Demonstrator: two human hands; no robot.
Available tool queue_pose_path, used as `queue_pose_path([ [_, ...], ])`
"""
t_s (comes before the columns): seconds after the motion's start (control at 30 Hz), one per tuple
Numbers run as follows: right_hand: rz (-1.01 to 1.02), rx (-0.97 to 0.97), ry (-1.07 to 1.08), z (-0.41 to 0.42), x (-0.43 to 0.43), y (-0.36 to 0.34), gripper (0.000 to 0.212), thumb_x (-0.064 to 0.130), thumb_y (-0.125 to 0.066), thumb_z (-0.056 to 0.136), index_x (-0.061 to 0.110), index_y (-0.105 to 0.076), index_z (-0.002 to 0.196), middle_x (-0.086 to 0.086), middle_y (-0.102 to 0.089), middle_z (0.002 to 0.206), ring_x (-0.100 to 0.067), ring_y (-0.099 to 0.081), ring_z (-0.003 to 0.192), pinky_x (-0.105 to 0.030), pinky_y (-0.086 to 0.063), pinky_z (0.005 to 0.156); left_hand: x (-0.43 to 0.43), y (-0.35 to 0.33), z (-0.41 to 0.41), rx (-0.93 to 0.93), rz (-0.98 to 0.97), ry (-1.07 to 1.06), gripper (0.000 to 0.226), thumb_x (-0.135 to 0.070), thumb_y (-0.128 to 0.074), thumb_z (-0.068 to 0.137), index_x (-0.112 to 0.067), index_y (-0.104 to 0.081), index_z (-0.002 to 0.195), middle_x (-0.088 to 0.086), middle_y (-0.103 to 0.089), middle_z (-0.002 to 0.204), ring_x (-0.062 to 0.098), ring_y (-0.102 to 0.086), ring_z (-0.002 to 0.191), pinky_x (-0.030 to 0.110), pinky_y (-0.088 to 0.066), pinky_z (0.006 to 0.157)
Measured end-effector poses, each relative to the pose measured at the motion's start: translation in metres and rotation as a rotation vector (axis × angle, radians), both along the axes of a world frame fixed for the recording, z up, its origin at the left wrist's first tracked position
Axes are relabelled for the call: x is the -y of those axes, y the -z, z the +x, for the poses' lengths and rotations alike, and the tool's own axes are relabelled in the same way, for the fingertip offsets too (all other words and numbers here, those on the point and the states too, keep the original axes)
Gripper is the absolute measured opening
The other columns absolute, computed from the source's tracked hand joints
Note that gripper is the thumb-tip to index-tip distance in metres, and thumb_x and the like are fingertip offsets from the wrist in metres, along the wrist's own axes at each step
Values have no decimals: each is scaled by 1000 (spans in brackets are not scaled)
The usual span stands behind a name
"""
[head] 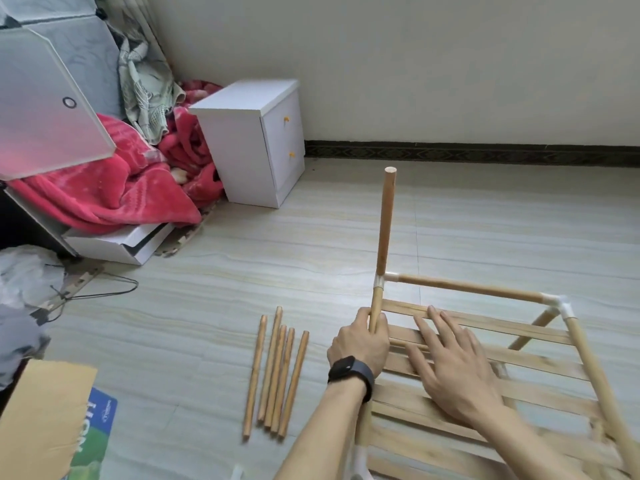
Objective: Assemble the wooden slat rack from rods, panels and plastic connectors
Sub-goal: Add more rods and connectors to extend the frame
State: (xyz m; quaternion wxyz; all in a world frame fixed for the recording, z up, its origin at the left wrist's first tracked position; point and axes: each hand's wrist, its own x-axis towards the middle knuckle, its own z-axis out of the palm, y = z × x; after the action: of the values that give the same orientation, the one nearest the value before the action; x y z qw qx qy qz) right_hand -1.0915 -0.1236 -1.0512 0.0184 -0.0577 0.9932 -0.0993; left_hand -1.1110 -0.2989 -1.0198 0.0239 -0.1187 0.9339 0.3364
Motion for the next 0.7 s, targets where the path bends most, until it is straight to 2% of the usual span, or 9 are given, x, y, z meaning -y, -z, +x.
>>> queue_pose_path([
  [0.1, 28, -23, 42, -9, 7, -1, 81, 74, 4, 88, 42, -11, 160, 9, 2, 170, -12, 6, 156, -39, 3, 123, 4, 5, -10, 23, 79, -14, 41, -69, -30, 91, -46, -54, 115, -9, -64, 78, 18, -60, 76, 33, -46, 64],
  [0.17, 25, -24, 59, -12, 9, -1, 79, 73, 2, 88, 41, -11, 160, 10, 2, 170, -11, 7, 156, -40, 3, 123, 6, 10, -15, 42, 207, 6, 42, -71, -30, 90, -47, -57, 111, -9, -69, 82, 16, -63, 81, 34, -50, 71],
  [0.23, 10, -39, 62, -11, 7, 3, 75, 72, -1, 91, 42, -11, 159, 11, 1, 170, -10, 7, 156, -40, 2, 123, 13, 21, -17, 6, 408, -19, 40, -64, -31, 95, -42, -62, 107, -11, -71, 83, 9, -65, 84, 32, -52, 77],
  [0.3, -3, -42, 58, -12, 4, 5, 72, 71, -4, 92, 43, -11, 158, 12, -1, 170, -10, 6, 155, -39, 2, 123, 29, 47, -12, -26, 454, -112, 35, -51, -34, 101, -35, -64, 109, -11, -71, 92, 8, -65, 91, 33, -52, 82],
  [0.37, -8, -41, 55, -13, 4, 5, 71, 71, -6, 93, 43, -13, 157, 12, -1, 170, -10, 5, 156, -40, -1, 123, 57, 83, 2, 89, 319, -206, 30, -44, -42, 101, -26, -60, 117, -1, -63, 116, 17, -61, 103, 37, -51, 90],
  [0.47, -24, -42, 52, -12, 7, 1, 70, 70, -10, 93, 41, -19, 156, 11, -5, 170, -12, 1, 156, -42, -8, 122, 102, 135, 24, 440, -100, -170, 44, -39, -48, 99, -17, -45, 137, 12, -42, 140, 29, -50, 124, 41, -44, 102],
  [0.53, -29, -39, 59, -12, 8, -3, 71, 70, -10, 92, 41, -20, 155, 11, -5, 170, -12, 1, 156, -42, -9, 122, 121, 153, 29, 562, -259, -125, 52, -40, -46, 99, -16, -37, 145, 11, -40, 146, 30, -45, 131, 41, -44, 103],
  [0.7, -46, -10, 41, -11, 9, -9, 68, 68, -13, 92, 41, -18, 154, 10, -4, 170, -13, 2, 155, -44, -11, 121, 126, 186, 37, 587, -346, -60, 48, -34, -49, 100, -12, -37, 141, 15, -47, 140, 34, -50, 127, 44, -46, 100],
])
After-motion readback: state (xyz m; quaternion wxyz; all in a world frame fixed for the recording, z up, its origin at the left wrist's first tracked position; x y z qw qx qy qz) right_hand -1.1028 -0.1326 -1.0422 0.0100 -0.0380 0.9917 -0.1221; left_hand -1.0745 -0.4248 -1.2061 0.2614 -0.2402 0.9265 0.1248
